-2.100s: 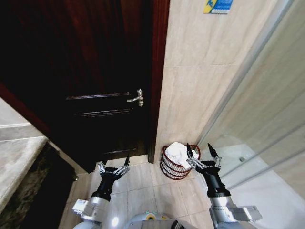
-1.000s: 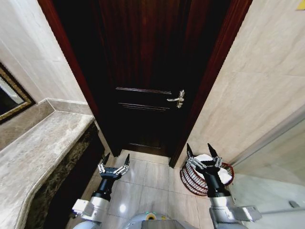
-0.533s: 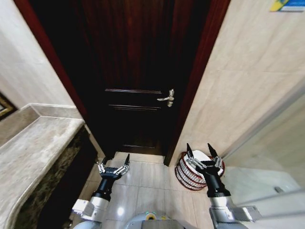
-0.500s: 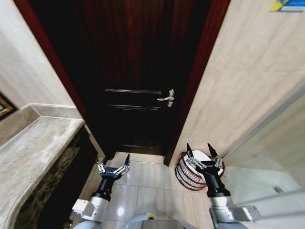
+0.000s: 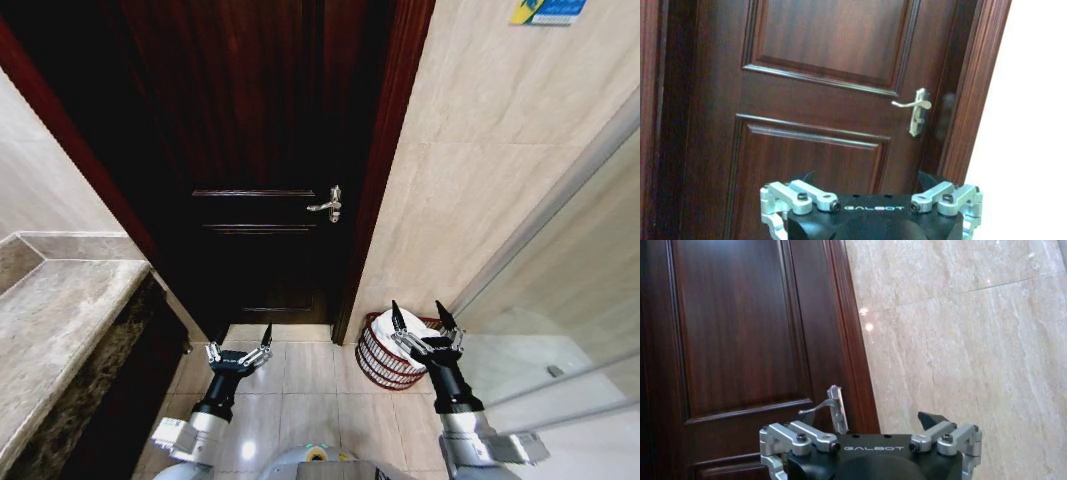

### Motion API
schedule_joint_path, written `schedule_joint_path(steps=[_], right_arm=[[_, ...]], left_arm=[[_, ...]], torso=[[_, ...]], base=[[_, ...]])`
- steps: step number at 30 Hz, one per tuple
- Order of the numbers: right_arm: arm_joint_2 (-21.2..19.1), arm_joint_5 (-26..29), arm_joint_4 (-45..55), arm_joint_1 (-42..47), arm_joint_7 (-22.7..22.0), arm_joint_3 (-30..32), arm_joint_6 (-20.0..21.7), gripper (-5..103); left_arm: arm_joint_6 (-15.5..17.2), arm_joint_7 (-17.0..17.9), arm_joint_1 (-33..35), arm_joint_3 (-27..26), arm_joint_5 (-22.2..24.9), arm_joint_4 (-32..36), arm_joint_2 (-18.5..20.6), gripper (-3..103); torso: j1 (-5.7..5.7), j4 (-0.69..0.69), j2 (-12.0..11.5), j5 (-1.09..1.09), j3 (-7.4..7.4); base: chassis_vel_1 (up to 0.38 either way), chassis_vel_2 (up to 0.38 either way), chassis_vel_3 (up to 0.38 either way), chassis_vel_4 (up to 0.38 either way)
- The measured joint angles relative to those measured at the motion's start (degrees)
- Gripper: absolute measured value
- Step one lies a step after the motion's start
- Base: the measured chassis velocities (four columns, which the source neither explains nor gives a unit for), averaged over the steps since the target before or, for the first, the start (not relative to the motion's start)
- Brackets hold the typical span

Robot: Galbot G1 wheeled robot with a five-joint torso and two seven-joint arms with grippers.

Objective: Discard the used towel into the hamper.

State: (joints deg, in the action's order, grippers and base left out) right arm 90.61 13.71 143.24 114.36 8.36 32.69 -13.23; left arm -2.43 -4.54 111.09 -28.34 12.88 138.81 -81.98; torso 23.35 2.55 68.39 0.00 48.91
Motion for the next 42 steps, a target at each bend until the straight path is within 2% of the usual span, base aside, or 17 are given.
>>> schedule_joint_path(steps=[25, 42], right_arm=[[0.00, 0.00, 0.00, 0.00, 0.00, 0.00, 0.00, 100], [0.01, 0.00, 0.00, 0.00, 0.01, -0.01, 0.00, 100]], left_arm=[[0.00, 0.00, 0.00, 0.00, 0.00, 0.00, -0.01, 100], [0.00, 0.00, 0.00, -0.01, 0.00, 0.00, 0.04, 100]], torso=[[0.00, -0.01, 0.00, 0.01, 0.00], [0.00, -0.02, 0.02, -0.04, 0.00]], base=[[0.004, 0.003, -0.001, 0.000], [0.156, 0.138, -0.138, -0.160]])
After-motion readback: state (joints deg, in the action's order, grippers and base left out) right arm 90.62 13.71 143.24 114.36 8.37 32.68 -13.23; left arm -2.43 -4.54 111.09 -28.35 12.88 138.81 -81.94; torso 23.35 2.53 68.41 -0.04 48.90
